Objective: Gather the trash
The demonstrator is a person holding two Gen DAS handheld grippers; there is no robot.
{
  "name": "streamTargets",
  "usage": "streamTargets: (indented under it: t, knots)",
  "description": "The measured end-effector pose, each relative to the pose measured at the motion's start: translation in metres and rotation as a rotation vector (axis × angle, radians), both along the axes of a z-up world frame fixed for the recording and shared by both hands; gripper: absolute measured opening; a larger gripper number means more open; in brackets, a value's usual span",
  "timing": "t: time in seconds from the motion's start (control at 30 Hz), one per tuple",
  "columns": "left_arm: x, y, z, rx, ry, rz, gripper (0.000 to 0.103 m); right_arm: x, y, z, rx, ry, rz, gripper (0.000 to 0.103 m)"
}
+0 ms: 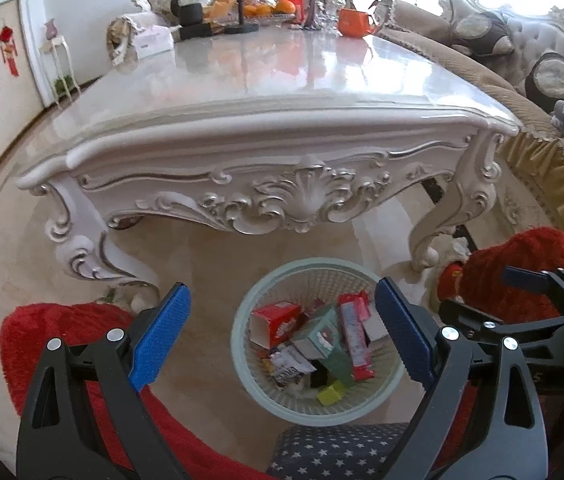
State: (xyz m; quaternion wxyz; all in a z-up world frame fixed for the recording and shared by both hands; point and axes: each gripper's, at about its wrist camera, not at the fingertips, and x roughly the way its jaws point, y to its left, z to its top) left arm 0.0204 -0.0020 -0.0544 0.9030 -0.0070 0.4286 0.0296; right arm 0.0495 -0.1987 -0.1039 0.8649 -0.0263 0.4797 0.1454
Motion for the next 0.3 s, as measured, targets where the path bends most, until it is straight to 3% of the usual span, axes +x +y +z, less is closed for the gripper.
streamTargets:
  t: [0.13,0.3]
  knots:
    - [0.0017,0.0027,-0.0018,-0.065,0.014,-0.031,0.091,0.0001,0.0006,0.0005,-0.001,-0.002,-0.003,0.096]
    - [0.0012,-0.0031,-0.0054,-0.009,0.04,-0.02,0.091,0.0004,0.0004,0.0011,-0.002,-0.005,-0.009,0.096]
